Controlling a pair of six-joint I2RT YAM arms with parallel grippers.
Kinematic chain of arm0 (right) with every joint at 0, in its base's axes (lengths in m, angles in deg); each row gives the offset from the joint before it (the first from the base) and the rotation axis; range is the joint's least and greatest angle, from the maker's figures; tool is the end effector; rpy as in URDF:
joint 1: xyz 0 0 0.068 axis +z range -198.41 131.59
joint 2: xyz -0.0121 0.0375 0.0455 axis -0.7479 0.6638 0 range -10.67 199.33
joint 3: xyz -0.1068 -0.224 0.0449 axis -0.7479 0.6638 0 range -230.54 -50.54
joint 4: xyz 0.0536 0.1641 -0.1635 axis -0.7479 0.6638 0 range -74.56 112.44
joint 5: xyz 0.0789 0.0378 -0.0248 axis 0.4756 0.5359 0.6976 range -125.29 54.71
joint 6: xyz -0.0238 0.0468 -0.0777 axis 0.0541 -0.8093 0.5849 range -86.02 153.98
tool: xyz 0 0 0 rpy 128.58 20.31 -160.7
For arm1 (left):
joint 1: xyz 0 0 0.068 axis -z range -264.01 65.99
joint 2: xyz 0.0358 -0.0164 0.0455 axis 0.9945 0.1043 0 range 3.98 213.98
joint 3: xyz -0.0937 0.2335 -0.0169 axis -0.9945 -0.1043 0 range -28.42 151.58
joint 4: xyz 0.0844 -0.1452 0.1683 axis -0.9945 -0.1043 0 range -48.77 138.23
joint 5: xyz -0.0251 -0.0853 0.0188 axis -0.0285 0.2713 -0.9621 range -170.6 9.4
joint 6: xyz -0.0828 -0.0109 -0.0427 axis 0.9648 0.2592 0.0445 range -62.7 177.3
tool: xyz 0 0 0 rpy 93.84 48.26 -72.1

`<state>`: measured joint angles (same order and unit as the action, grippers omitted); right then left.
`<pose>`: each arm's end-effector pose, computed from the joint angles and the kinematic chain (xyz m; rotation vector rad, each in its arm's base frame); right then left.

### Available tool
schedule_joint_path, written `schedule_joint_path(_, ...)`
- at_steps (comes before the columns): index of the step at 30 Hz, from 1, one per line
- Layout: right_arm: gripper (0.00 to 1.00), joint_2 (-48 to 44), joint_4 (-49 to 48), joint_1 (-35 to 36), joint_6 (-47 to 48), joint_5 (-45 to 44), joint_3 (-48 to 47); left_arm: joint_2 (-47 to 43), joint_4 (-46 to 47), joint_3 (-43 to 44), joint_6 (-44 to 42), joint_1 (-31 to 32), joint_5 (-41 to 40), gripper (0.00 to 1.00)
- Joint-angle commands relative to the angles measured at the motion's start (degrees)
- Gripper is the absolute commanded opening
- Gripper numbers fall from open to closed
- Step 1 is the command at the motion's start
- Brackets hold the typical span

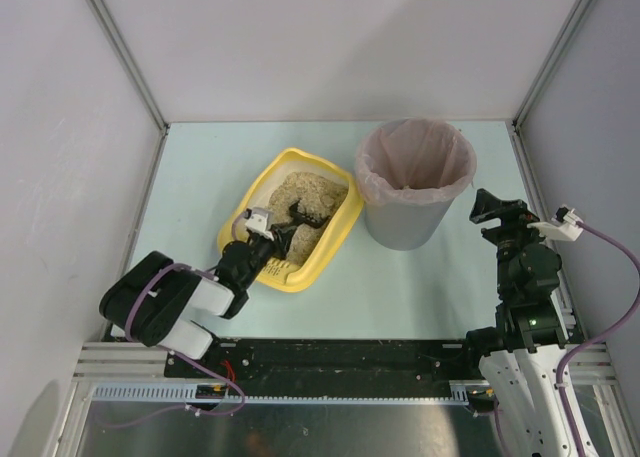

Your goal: Clean the litter box

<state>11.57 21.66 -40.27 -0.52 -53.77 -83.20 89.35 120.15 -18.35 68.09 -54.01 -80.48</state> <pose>0.1566 -0.0047 0.3154 0.5933 1.3902 0.3570 0.2358 -0.1364 0.1488 0.2784 1.6344 -0.5464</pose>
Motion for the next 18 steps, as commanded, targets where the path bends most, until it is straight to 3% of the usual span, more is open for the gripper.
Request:
schedule_joint_path(1, 0.81, 0.17, -2.53, 0.03, -0.04, -0.24, -0.29, -1.51, 6.12, -1.98, -2.87, 0.76, 2.95, 0.0)
schedule_joint_path(12, 0.81, 1.23, -2.97, 0.03, 0.05, 0.29, -0.29, -9.68, 4.46, -3.03, -4.63, 0.76, 4.28, 0.0)
schedule_joint_path(18, 0.81, 0.7, -2.79, 0.03, -0.04, -0.06, -0.29, -16.01, -0.81, -3.3, -6.3, 0.68, 4.98, 0.0)
